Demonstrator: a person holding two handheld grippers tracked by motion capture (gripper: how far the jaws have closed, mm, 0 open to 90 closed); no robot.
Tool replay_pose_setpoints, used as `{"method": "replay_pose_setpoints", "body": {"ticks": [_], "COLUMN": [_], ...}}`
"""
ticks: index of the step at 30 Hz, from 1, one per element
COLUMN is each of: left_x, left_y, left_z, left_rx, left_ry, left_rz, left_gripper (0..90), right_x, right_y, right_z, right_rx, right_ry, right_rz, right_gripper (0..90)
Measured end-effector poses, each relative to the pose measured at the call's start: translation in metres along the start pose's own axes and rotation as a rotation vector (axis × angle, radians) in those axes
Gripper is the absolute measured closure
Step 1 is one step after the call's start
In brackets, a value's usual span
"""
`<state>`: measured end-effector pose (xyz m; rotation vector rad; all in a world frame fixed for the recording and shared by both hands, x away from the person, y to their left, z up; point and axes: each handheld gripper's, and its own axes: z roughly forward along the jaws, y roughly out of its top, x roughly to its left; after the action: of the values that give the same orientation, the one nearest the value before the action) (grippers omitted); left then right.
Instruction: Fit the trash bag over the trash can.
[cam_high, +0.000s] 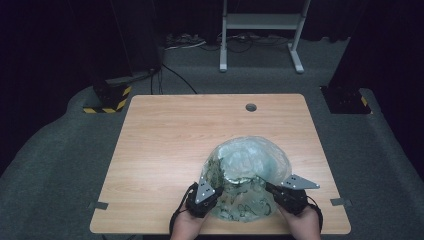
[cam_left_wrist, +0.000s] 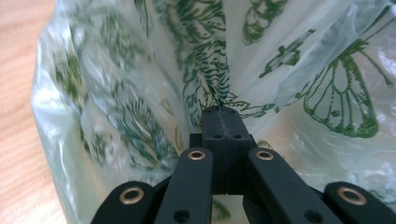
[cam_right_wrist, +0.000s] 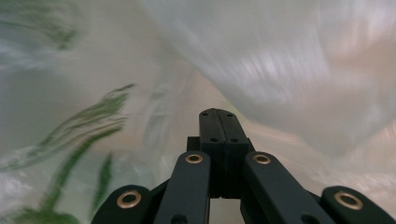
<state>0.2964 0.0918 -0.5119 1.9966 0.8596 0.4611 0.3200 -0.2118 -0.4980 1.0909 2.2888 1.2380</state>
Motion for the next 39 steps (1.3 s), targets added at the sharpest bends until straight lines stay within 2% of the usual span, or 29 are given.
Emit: {"method": "replay_pose_setpoints", "body": {"ticks": [2,4,5,7,9,12,13,15,16,18,20,22,25,28,31,39], "left_x": [-0.002,-0.002,-0.002,0.0,0.002,0.003,0.005,0.01,0.013,0.018,0.022,0.024,0.024,0.022,0.013,-0.019], "left_y": [-0.004,-0.007,-0.008,-0.008,-0.005,0.007,0.013,0.025,0.032,0.042,0.048,0.051,0.052,0.053,0.058,0.082], "left_z": [0.0,0.001,0.0,-0.006,-0.022,-0.049,-0.055,-0.058,-0.055,-0.043,-0.029,-0.018,-0.011,-0.007,0.003,0.043], "left_rx": [0.021,0.049,0.07,0.069,0.017,-0.13,-0.165,-0.199,-0.202,-0.194,-0.16,-0.138,-0.133,-0.129,-0.117,-0.108], "left_ry": [0.015,0.035,0.049,0.065,0.084,0.118,0.138,0.176,0.185,0.192,0.191,0.199,0.205,0.193,0.18,0.125], "left_rz": [0.018,0.022,0.027,0.015,-0.009,-0.021,-0.025,-0.047,-0.06,-0.067,-0.067,-0.062,-0.06,-0.053,-0.025,0.022], "left_gripper": [90.0,88.6,85.9,74.2,62.8,56.4,55.5,54.2,53.4,51.7,50.2,49.4,49.5,49.5,49.2,47.0], "right_x": [-0.002,-0.002,-0.001,0.001,0.003,0.001,0.0,-0.004,-0.005,-0.007,-0.009,-0.012,-0.013,-0.016,-0.021,-0.054], "right_y": [-0.006,-0.009,-0.01,-0.009,-0.006,0.003,0.009,0.024,0.032,0.047,0.057,0.058,0.056,0.052,0.046,0.024], "right_z": [0.001,-0.004,-0.009,-0.026,-0.048,-0.077,-0.084,-0.086,-0.082,-0.062,-0.036,-0.014,0.001,0.0,-0.009,-0.046], "right_rx": [0.031,0.036,0.027,-0.024,-0.082,-0.186,-0.22,-0.27,-0.282,-0.285,-0.229,-0.196,-0.175,-0.175,-0.171,-0.166], "right_ry": [-0.007,-0.007,-0.004,-0.011,-0.031,-0.088,-0.112,-0.148,-0.156,-0.176,-0.183,-0.198,-0.189,-0.187,-0.204,-0.273], "right_rz": [0.0,-0.009,-0.011,-0.025,-0.022,-0.003,-0.001,0.002,0.001,-0.016,-0.026,-0.03,-0.031,-0.012,-0.011,0.035], "right_gripper": [90.0,90.0,90.0,89.7,79.2,68.9,64.9,57.4,56.6,54.5,53.7,53.9,53.3,51.4,49.9,48.5]}}
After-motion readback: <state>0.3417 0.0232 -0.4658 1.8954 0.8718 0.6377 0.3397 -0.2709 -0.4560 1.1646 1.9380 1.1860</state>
